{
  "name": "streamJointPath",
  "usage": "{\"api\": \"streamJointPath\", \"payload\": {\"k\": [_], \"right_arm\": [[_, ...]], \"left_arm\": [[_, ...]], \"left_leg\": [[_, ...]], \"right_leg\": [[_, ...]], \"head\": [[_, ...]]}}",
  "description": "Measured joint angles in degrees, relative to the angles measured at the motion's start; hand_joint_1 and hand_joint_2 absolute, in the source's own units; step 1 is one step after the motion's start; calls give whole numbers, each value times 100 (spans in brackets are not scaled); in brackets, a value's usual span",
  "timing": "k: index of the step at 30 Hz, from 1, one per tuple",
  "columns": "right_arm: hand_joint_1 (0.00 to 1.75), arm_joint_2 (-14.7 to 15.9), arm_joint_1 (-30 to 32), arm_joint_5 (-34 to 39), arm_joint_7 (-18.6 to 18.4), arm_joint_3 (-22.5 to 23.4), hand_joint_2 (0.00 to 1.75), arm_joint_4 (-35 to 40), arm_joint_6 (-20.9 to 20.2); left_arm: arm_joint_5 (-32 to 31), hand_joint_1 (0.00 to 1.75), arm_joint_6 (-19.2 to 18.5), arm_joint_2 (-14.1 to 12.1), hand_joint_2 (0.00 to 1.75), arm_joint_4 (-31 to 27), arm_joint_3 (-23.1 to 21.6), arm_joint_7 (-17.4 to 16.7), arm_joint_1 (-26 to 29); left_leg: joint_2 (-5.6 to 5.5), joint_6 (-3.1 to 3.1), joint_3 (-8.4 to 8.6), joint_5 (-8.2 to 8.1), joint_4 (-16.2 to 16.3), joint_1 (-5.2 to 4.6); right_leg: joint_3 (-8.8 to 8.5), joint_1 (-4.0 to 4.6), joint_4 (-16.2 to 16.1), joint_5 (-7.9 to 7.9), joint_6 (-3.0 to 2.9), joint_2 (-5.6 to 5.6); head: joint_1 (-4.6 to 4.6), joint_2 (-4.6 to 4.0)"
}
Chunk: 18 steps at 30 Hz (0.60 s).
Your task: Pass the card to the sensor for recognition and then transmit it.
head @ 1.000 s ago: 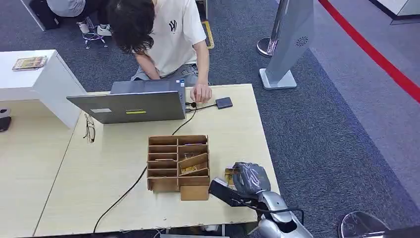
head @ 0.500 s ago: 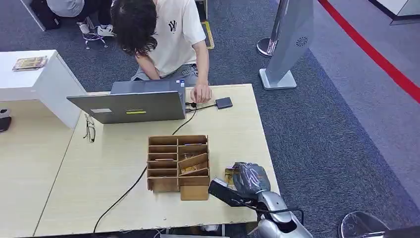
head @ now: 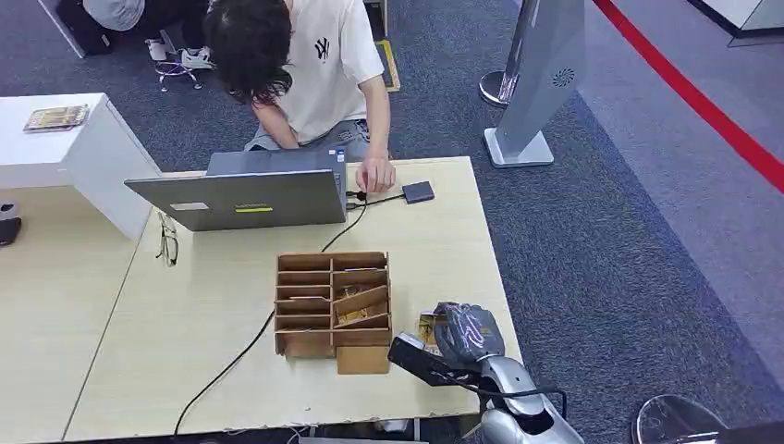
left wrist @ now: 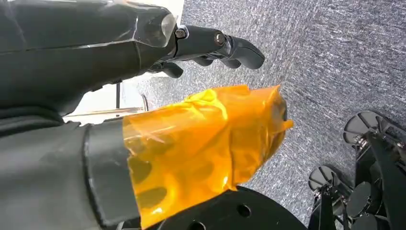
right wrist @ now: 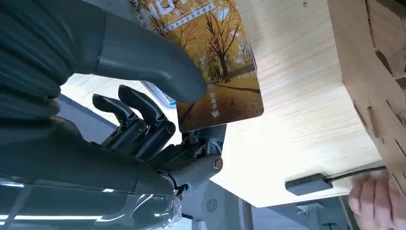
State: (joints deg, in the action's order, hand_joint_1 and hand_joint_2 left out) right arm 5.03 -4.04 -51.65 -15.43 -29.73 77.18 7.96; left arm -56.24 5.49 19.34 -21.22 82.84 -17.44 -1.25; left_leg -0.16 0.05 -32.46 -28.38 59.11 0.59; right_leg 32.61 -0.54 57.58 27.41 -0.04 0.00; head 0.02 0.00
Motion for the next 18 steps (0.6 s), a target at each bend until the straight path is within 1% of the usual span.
{"api": "streamJointPath", "payload": {"k": [18], "right_arm": [[175, 0, -1, -9, 0, 0, 175, 2, -9]], "left_arm": [[-15, 0, -20, 0, 0, 0, 0, 0, 0]], "left_leg": [[0, 0, 1, 0, 0, 0]], "right_leg": [[-2, 0, 0, 0, 0, 0]], "head": [[0, 0]]}}
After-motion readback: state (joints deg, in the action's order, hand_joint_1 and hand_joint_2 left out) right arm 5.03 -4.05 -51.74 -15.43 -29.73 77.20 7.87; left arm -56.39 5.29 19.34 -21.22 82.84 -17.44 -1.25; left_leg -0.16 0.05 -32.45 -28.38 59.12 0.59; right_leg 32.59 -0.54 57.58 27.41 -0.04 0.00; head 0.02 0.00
